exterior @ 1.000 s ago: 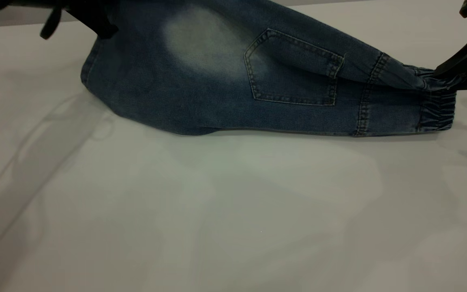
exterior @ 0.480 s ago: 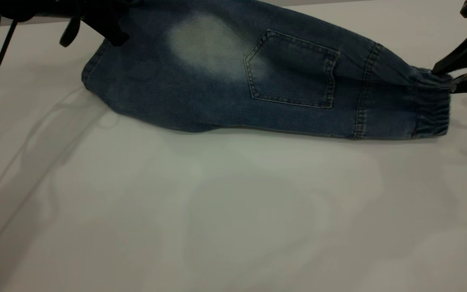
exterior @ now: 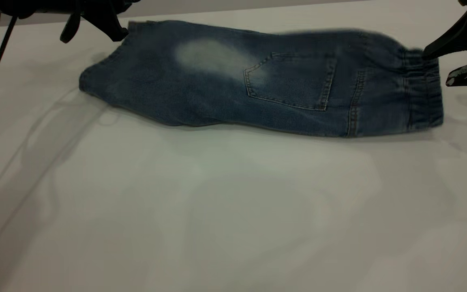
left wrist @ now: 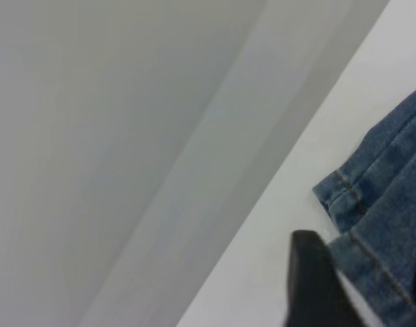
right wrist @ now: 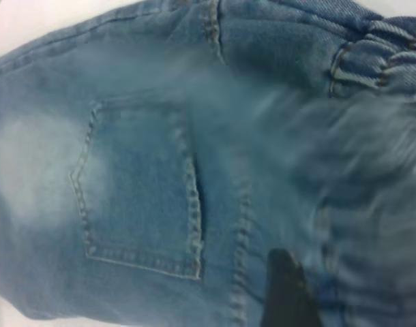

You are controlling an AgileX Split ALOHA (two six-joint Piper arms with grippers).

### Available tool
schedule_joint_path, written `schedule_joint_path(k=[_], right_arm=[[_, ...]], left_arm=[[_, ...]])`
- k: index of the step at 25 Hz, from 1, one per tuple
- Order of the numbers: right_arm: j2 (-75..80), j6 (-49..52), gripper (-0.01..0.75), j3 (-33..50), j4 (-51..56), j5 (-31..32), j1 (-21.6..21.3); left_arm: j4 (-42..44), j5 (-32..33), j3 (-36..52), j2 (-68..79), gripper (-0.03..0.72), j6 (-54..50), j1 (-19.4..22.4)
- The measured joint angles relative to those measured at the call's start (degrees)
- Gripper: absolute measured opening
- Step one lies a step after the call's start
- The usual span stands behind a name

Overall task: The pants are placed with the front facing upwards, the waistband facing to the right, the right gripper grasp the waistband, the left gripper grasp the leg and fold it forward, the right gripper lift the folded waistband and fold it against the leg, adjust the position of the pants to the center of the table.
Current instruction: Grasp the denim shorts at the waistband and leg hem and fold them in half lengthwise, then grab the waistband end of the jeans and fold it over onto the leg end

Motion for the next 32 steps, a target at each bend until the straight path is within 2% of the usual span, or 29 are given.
schedule_joint_path(k=[3, 7, 14, 21, 25, 32], right_arm=[[0.0, -0.7, 0.431, 0.0, 0.0, 0.0, 0.0], [0.0, 1.8, 0.483, 0.0, 0.0, 2.3, 0.0], [-0.1, 14.5, 0.492, -0.1, -12.9, 3.8, 0.0], [0.4, 26.0, 0.493, -0.1, -25.1, 3.0, 0.0], [3.7, 24.7, 0.493, -0.2, -23.5, 2.5, 0.0], [8.8, 11.4, 0.493, -0.2, -9.2, 5.4, 0.0]], left_arm=[[-0.5, 0.3, 0.0, 0.0, 0.400, -0.3, 0.0], [-2.1, 3.7, 0.0, -0.2, 0.418, -3.5, 0.0], [-1.3, 13.6, 0.0, -1.9, 0.419, -9.6, -0.1], [-1.4, 19.7, 0.0, -3.7, 0.419, -13.1, -2.8], [-1.4, 21.7, 0.1, -3.6, 0.419, -13.6, -5.8], [-1.5, 23.5, 0.1, -4.1, 0.419, -13.7, -11.3]])
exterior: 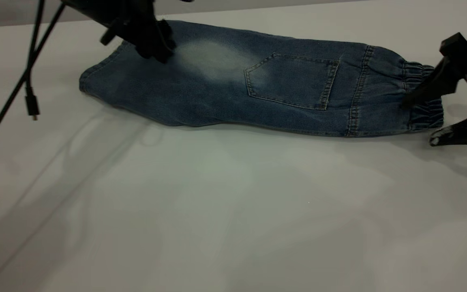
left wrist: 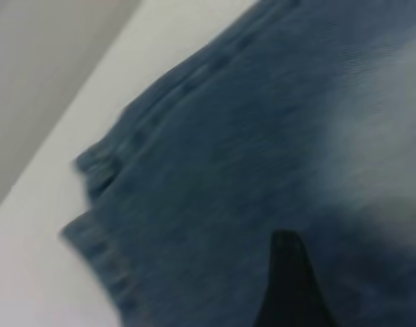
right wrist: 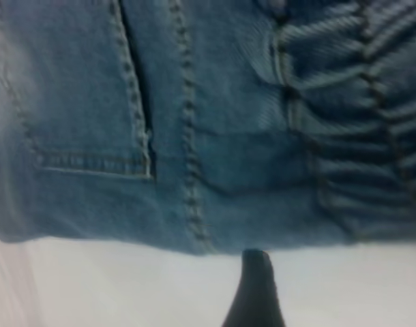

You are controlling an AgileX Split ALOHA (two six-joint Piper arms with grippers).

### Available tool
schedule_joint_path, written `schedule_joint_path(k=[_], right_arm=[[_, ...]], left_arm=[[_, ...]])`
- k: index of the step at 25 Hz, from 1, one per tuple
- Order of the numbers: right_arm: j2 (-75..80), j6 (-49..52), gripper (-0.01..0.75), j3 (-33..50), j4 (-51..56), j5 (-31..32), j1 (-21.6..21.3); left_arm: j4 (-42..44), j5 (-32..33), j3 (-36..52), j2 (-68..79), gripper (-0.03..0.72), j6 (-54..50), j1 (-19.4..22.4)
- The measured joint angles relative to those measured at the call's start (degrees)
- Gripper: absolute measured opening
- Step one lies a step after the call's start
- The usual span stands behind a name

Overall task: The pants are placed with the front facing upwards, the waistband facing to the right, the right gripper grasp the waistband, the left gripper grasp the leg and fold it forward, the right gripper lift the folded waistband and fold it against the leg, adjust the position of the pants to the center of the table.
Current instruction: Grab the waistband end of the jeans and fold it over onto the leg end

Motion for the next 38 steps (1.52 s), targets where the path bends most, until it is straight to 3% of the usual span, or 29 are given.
schedule_joint_path(k=[13, 26, 38], right_arm=[[5.9, -14.1, 0.490, -0.2, 9.5, 1.5, 0.0], [5.9, -13.8, 0.479, -2.4, 9.4, -3.7, 0.0], [6.0, -15.1, 0.469, -3.4, 9.4, -2.4, -0.1]], left_arm=[[0.0, 0.8, 0.0, -3.1, 0.403, -0.1, -0.8], [0.0, 1.2, 0.0, -3.0, 0.394, -1.1, -0.8], [0.0, 1.2, 0.0, -3.0, 0.394, -1.0, -0.8]])
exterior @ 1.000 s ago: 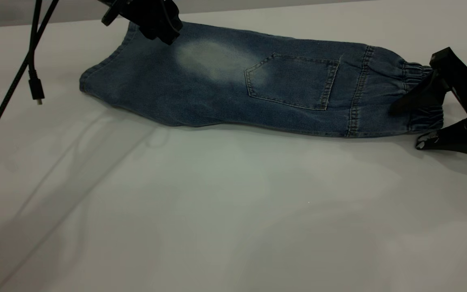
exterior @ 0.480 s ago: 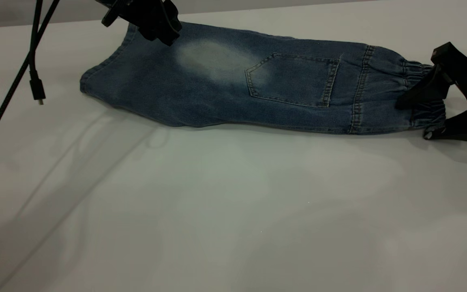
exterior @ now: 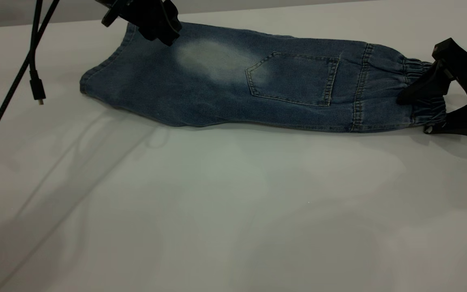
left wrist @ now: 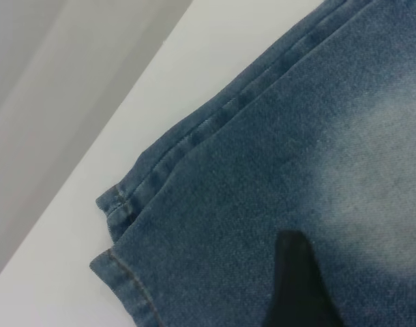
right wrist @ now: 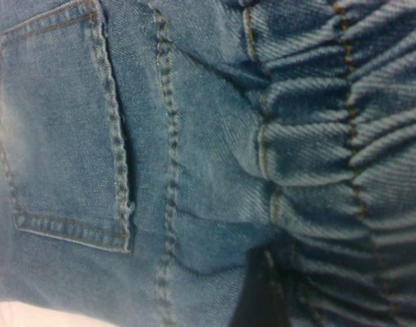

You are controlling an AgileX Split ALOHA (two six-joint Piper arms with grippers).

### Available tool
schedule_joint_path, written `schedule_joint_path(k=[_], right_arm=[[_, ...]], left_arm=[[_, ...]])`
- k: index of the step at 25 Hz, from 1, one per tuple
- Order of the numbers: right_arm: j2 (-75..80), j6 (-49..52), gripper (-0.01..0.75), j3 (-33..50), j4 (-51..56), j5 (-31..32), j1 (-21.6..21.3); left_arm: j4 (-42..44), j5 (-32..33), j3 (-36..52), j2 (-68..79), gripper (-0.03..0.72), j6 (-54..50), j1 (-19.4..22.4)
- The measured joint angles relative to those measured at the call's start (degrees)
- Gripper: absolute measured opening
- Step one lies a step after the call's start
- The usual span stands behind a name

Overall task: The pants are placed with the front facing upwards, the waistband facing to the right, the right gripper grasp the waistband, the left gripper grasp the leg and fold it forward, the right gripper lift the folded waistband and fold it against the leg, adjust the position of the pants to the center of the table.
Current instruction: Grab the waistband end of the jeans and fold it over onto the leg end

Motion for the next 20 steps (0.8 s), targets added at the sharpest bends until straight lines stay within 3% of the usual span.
schedule_joint_path(k=[13, 17, 20], right_arm=[[0.1, -2.7, 0.423, -1.6, -0.5, 0.2, 0.1], [0.1, -2.0, 0.321, -1.7, -0.4, -0.1, 0.1], [0.1, -2.0, 0.194, -1.7, -0.3, 0.2, 0.1]], left_arm=[[0.0, 0.0, 0.0, 0.2, 0.394, -0.1, 0.0], [0.0, 0.9, 0.0, 1.2, 0.394, -0.9, 0.0], [0.0, 0.8, 0.0, 2.1, 0.394, -1.3, 0.0]])
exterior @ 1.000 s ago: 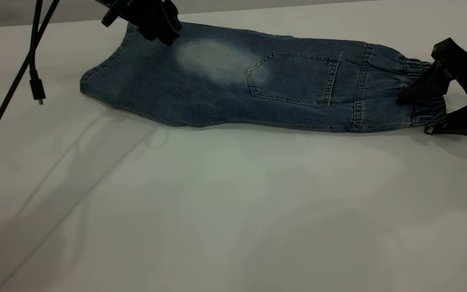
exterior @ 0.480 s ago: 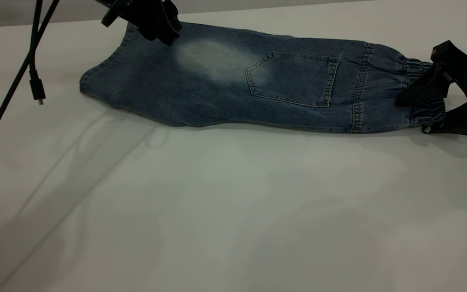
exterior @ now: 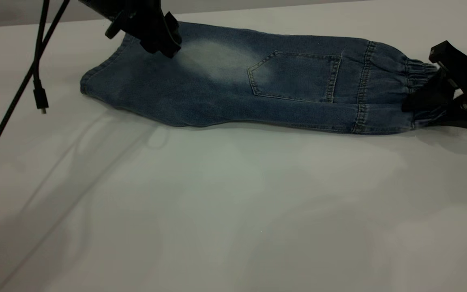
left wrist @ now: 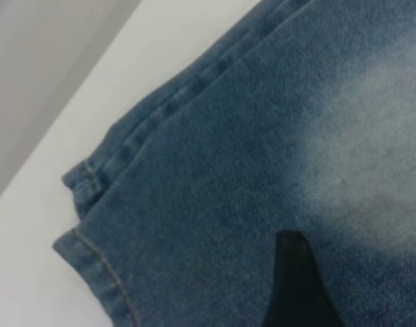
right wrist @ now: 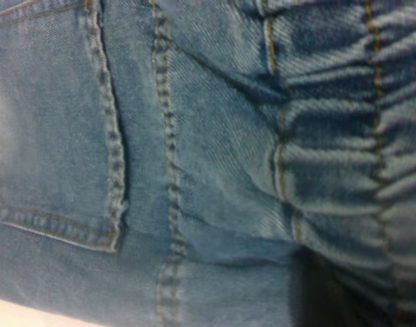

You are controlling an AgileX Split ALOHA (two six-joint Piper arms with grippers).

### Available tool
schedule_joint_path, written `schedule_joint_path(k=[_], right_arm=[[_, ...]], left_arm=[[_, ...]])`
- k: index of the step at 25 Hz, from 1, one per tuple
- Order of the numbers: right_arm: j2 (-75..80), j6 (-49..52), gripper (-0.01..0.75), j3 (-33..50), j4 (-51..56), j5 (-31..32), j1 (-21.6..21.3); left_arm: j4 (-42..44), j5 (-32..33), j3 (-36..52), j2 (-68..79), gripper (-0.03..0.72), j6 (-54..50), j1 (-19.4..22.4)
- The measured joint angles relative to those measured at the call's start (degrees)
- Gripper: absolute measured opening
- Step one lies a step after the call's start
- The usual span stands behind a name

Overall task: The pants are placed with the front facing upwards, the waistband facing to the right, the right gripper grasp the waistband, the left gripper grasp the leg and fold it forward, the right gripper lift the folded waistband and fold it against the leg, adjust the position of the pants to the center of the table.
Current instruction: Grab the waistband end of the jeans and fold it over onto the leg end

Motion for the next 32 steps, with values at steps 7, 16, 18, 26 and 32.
schedule_joint_path(k=[7, 16, 18, 26, 32], right_arm=[[-0.1, -0.3, 0.081, -1.5, 0.1, 3.7, -0.1], [-0.3, -0.5, 0.081, -6.5, 0.1, 20.4, -0.1], [-0.3, -0.5, 0.081, -7.7, 0.1, 24.3, -0.1], [-0.9, 0.5, 0.081, -11.4, 0.1, 34.3, 0.1], [-3.8, 0.5, 0.081, -12.6, 0.1, 34.4, 0.1]], left_arm=[[0.0, -0.8, 0.0, 3.5, 0.394, -0.6, 0.0], [0.0, -2.0, 0.0, 6.5, 0.394, -3.9, 0.0], [0.0, -2.2, -0.1, 6.9, 0.394, -3.9, 0.0], [0.0, -3.3, -0.1, 8.3, 0.390, -5.0, -1.3], [0.0, -3.9, -0.1, 9.4, 0.387, -5.3, -4.6]])
